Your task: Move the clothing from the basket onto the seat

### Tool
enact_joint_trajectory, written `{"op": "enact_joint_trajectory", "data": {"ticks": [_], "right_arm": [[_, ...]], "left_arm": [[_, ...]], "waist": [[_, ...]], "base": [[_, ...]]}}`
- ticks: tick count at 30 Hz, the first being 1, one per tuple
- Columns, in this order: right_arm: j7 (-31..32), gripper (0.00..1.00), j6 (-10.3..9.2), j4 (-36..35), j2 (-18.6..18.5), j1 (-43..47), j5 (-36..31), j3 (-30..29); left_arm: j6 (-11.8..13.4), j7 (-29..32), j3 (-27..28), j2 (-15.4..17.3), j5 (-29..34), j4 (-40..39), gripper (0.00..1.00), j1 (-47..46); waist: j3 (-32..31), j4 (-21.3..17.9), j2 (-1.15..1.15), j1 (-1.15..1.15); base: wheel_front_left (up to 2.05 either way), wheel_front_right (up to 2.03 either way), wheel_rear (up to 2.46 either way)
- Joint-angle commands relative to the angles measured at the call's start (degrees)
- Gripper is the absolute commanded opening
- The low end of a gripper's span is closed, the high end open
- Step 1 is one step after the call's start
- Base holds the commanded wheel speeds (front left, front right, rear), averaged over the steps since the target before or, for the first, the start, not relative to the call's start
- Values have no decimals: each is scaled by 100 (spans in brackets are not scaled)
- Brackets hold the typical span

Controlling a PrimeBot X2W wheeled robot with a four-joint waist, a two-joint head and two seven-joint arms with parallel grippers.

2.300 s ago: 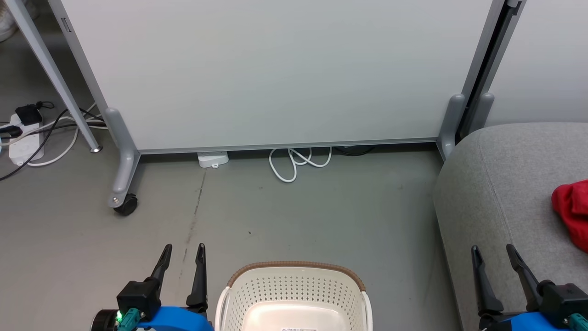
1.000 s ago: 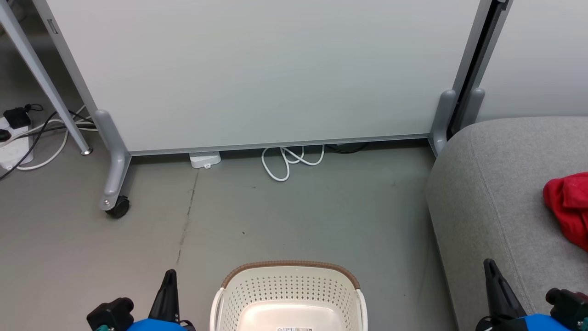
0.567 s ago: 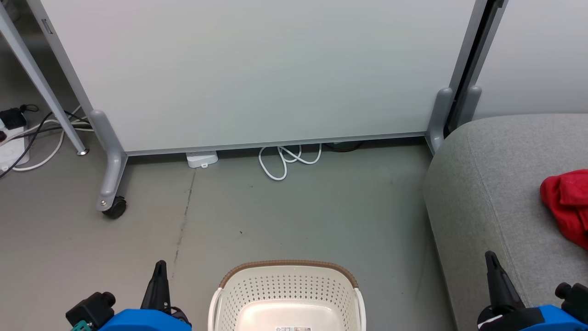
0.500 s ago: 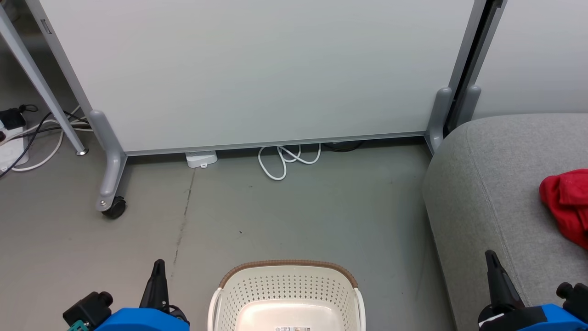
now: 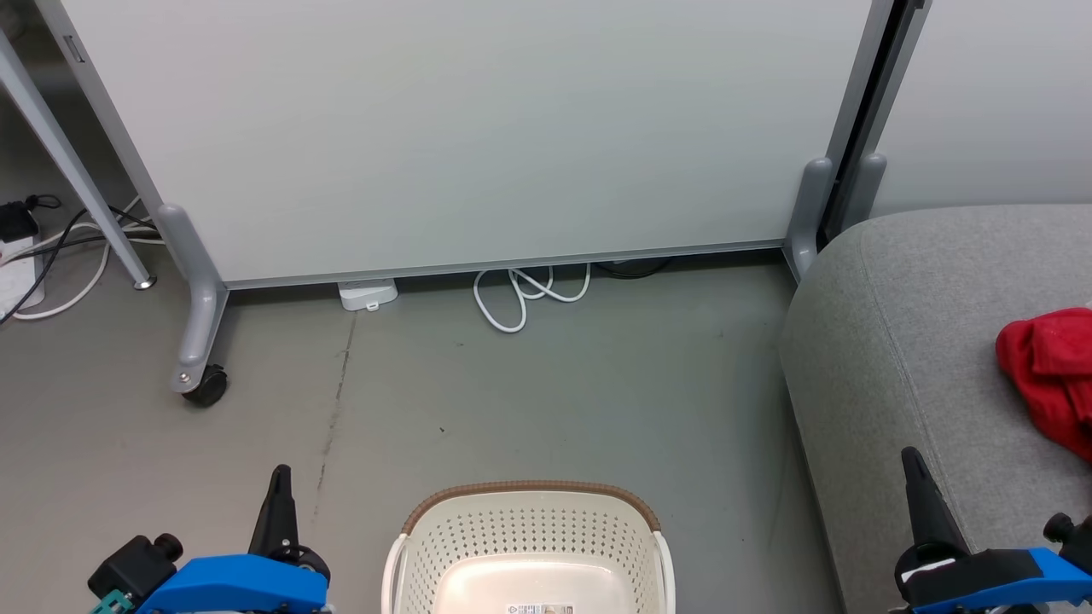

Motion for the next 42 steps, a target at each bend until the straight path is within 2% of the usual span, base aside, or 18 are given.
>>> {"op": "enact_joint_trajectory", "data": {"ticks": [1,42], "right_arm": [[37,0,2,-47,-38,-149,237,-16],[510,0,4,27,-49,-487,2678,-29]], "left_arm": [[-29,62,65,3,-212,-115,0,-158],[-60,669,431,2,-2509,-503,0,-324]], "waist": [[3,-8,0,0],[74,-178,0,0]], "base": [[0,0,0],[0,0,0]]}}
